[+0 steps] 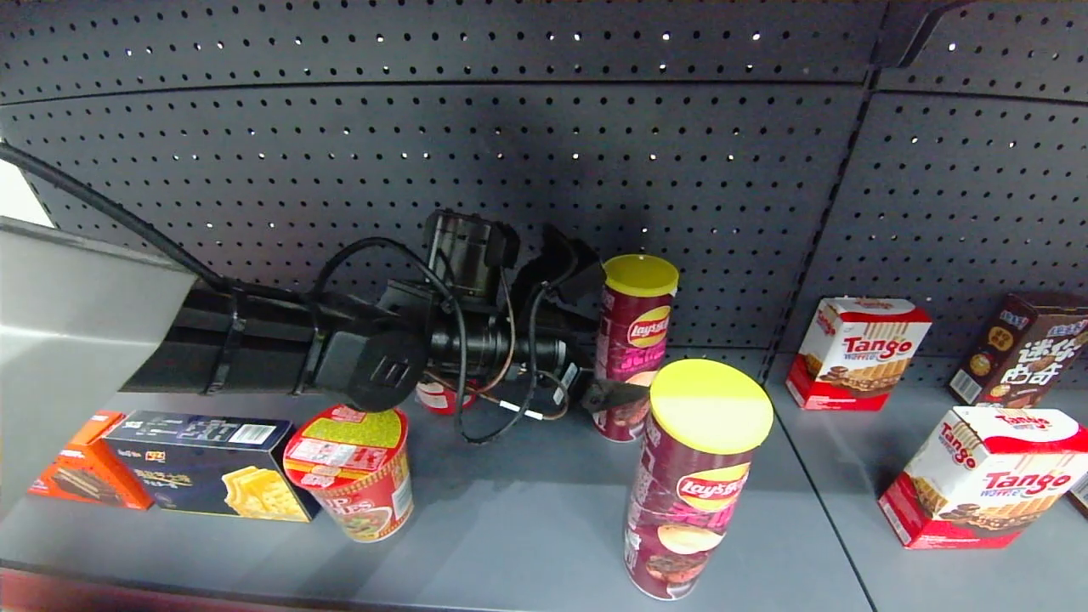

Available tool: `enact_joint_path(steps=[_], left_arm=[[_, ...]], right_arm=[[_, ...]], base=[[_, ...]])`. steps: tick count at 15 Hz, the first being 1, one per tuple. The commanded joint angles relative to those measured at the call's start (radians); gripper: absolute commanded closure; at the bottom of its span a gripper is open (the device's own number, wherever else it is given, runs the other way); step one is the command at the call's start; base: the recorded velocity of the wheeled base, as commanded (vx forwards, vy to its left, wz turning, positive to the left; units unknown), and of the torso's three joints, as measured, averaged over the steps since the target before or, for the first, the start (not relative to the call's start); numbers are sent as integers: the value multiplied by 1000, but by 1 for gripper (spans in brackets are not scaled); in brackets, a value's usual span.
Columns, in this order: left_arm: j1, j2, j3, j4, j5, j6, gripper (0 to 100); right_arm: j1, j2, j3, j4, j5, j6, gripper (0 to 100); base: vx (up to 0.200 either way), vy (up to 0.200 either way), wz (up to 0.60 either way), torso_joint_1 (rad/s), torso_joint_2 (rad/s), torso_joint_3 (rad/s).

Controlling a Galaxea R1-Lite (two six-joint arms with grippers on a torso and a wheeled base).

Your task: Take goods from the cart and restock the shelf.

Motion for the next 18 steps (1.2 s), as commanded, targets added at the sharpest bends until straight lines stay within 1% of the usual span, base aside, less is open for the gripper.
enact_joint_path(steps=[1, 6, 7, 8, 9, 10, 11, 12, 13, 14, 15, 16, 17, 18], left_arm=[[15, -68, 33, 0, -1, 0, 0], [52, -215, 111, 11, 1, 0, 0], [73, -281, 152, 14, 1, 0, 0], [73, -281, 152, 14, 1, 0, 0], [102, -378, 206, 16, 1, -2, 0], [104, -381, 211, 17, 1, -2, 0], [122, -461, 277, 19, 2, -2, 0], [130, -499, 307, 20, 6, -3, 0], [160, -599, 382, 19, 13, -9, 0], [174, -645, 411, 20, 24, -9, 0], [187, -720, 482, 31, 72, -6, 0], [202, -808, 546, 62, 119, -8, 0], [213, -866, 576, 85, 124, -9, 0], [219, -939, 599, 106, 142, -14, 0]], right_arm=[[0, 0, 0, 0, 0, -1, 0], [0, 0, 0, 0, 2, 0, 0], [0, 0, 0, -2, 6, -1, 0], [0, 0, 0, -2, 6, -1, 0], [0, 0, 2, -3, 11, 5, 0], [0, 0, 2, -3, 11, 5, 0], [0, 0, 2, -3, 11, 2, 0], [0, 0, 2, -3, 12, 0, 0], [0, 0, 2, -3, 12, 2, 0], [0, 0, 2, -3, 12, 2, 0], [0, 0, 2, -3, 12, 5, 0], [0, 0, -5, 0, 20, -6, 0], [5, 0, -48, 12, 46, -24, 0], [11, 195, -224, 26, 65, 6, 0]], base=[[0, 0, 0, 0, 0, 0], [0, 0, 0, 0, 0, 0], [0, 0, 0, 0, 0, 0], [0, 0, 0, 0, 0, 0], [0, 0, 0, 0, 0, 0], [0, 0, 0, 0, 0, 0], [0, 0, 0, 0, 0, 0], [0, 0, 0, 0, 0, 0], [0, 0, 0, 0, 0, 0], [0, 0, 0, 0, 0, 0], [0, 0, 0, 0, 0, 0], [0, 0, 0, 0, 0, 0], [0, 0, 0, 0, 0, 0], [0, 0, 0, 0, 0, 0]])
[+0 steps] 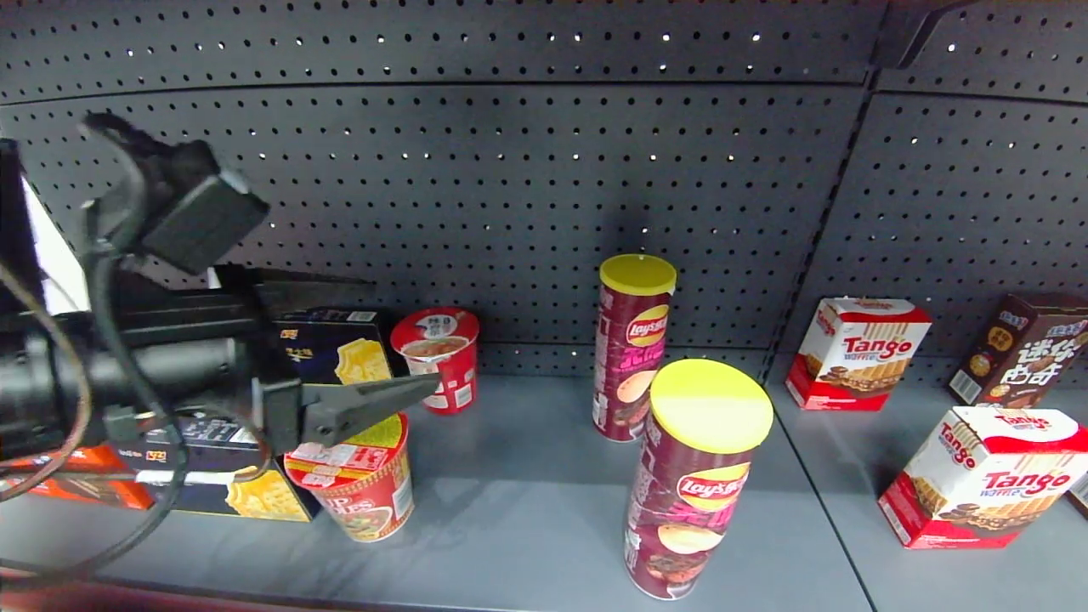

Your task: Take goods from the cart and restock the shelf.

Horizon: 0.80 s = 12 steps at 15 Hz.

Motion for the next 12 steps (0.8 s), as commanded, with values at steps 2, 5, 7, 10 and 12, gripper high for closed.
enact_joint_path(steps=[2, 5, 7, 10, 12], left_arm=[[28, -211, 89, 29, 53, -27, 0], [29, -208, 82, 20, 59, -30, 0], [29, -208, 79, 20, 59, -38, 0], [26, -200, 76, 18, 59, -73, 0], [28, -200, 76, 20, 59, -73, 0]], right_arm=[[57, 360, -322, 18, 89, 14, 0], [86, 663, -519, -8, 147, -49, 0], [119, 788, -612, -29, 144, -52, 0], [235, 1028, -729, -78, 146, -49, 0], [277, 1104, -707, -175, 144, -46, 0]], base=[[0, 0, 0, 0, 0, 0], [0, 0, 0, 0, 0, 0], [0, 0, 0, 0, 0, 0], [0, 0, 0, 0, 0, 0], [0, 0, 0, 0, 0, 0]])
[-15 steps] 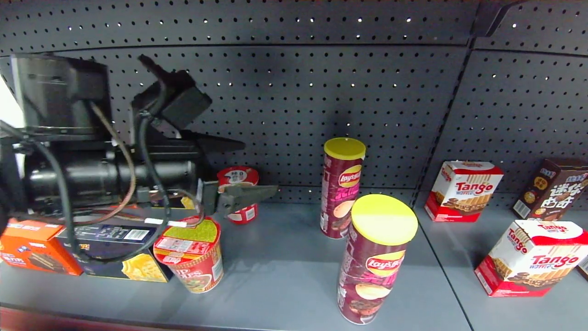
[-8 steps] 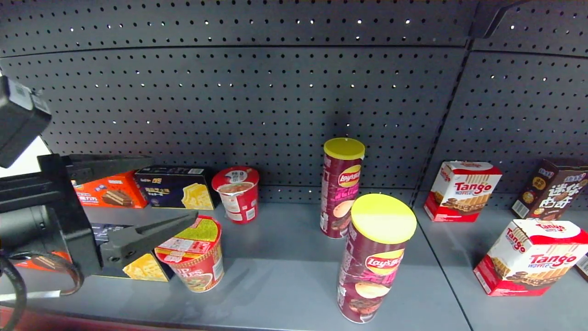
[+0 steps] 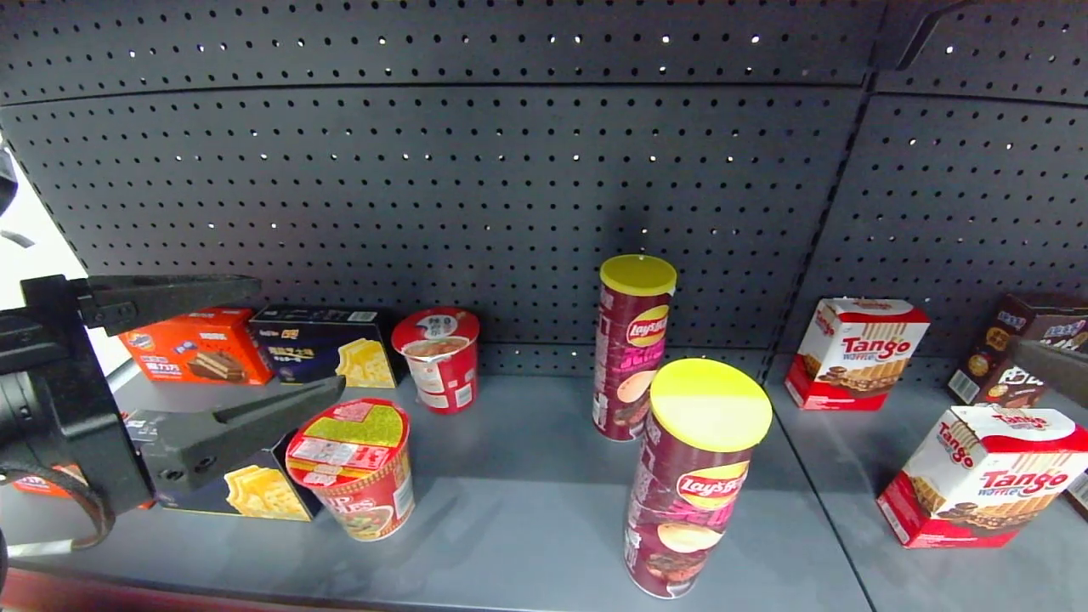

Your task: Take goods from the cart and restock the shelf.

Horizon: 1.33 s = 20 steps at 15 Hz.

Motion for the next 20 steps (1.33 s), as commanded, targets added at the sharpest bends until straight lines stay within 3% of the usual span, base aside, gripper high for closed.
enact_joint_path(steps=[1, 3, 9, 13, 20], left_arm=[[1, 6, -2, 0, 0, -1, 0], [1, 23, -2, -1, -2, 0, 0], [-2, 77, -14, -9, -8, 0, 0], [1, 129, -19, -60, -5, -1, 0], [-2, 146, -22, -60, -6, 0, 0]], right_arm=[[70, 227, -1, -115, 2, -1, 0], [82, 300, 20, -183, 7, -2, 0], [124, 348, 60, -190, 22, -5, 0], [129, 346, 264, -312, 32, -7, 0], [125, 349, 318, -312, 68, -7, 0]], base=[[0, 0, 0, 0, 0, 0], [0, 0, 0, 0, 0, 0], [0, 0, 0, 0, 0, 0], [0, 0, 0, 0, 0, 0], [0, 0, 0, 0, 0, 0]])
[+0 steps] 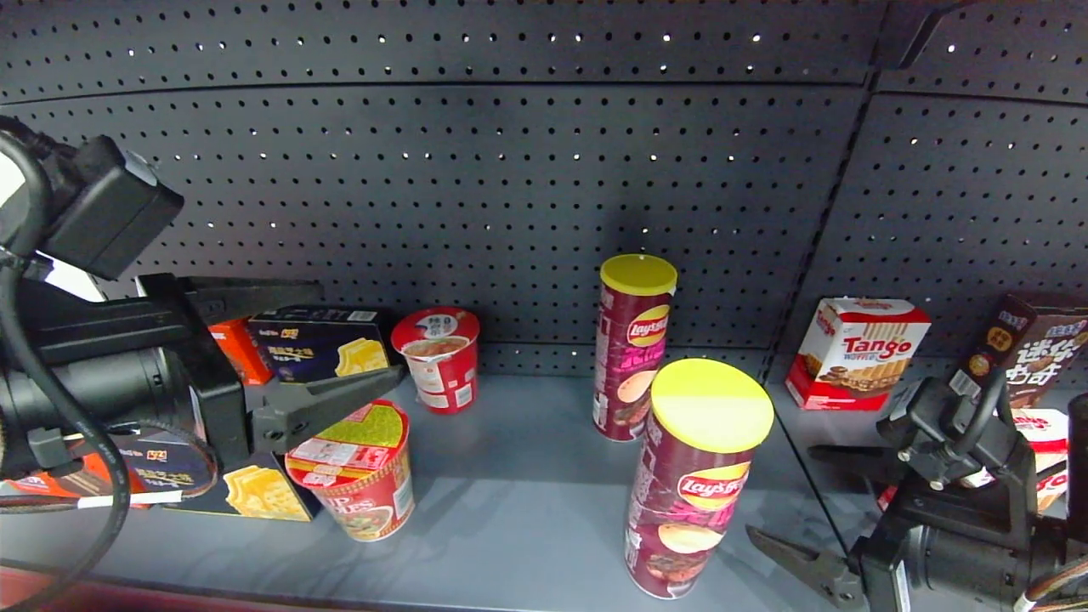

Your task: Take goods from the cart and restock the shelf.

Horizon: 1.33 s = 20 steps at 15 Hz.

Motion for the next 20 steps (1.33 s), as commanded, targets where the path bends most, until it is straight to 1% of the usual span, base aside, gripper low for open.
enact_joint_path(steps=[1, 7, 11, 13, 15, 18, 20], left_arm=[[1, 6, 1, 0, 0, 0, 0], [4, 3, 13, 0, 0, -2, 0], [4, 3, 13, 0, 0, -3, 0], [6, 3, 15, 0, 0, -3, 0], [6, 3, 28, -2, 0, -3, 0], [6, 3, 48, -49, -1, -3, 0], [7, 2, 59, -54, -1, -3, 0]], right_arm=[[0, 3, 3, 0, 0, -1, 0], [3, 53, -1, -1, 1, -2, 0], [3, 87, -17, -8, 6, -28, 0], [4, 92, -15, -15, 20, -30, 0], [6, 101, -23, -17, 21, -30, 0], [8, 110, -32, -17, 21, -30, 0], [15, 124, -41, -17, 21, -31, 0]], base=[[0, 0, 0, 0, 0, 0], [0, 0, 0, 0, 0, 0], [0, 0, 0, 0, 0, 0], [0, 0, 0, 0, 0, 0], [0, 0, 0, 0, 0, 0], [0, 0, 0, 0, 0, 0], [0, 0, 0, 0, 0, 0]])
